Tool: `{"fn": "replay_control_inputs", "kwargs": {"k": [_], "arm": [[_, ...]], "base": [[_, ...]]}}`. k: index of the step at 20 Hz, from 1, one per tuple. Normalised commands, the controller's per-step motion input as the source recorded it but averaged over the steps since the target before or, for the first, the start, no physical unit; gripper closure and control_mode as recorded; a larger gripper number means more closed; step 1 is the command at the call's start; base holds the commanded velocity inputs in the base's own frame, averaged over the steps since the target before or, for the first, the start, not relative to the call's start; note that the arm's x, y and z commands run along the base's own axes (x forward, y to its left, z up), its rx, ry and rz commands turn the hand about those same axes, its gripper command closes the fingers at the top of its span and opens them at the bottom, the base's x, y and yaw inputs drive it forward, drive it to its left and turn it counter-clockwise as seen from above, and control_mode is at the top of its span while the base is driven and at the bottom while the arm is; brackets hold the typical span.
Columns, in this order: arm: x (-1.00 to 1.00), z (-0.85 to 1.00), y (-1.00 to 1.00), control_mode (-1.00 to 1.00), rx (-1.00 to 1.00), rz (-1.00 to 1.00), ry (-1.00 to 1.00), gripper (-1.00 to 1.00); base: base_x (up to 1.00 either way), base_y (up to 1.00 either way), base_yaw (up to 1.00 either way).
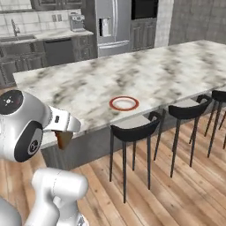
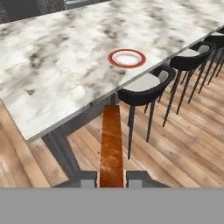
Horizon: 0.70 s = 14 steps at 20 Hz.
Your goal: Start the toaster. Once the lever pops up, take the bread to the plate on the dining counter.
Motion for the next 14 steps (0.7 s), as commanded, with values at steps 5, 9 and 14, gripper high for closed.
{"fn": "replay_control_inputs", "kwargs": {"k": [5, 9, 14], "arm": [[0.00, 0.00, 0.00, 1.00, 0.00, 0.00, 0.00, 1.00], [0.00, 0.00, 0.00, 1.00, 0.00, 0.00, 0.00, 1.00], [0.00, 0.00, 0.00, 1.00, 0.00, 0.00, 0.00, 1.00]], "base": [[0.09, -1.00, 0.53], [0.18, -0.98, 0.52], [0.20, -0.92, 0.50]]}}
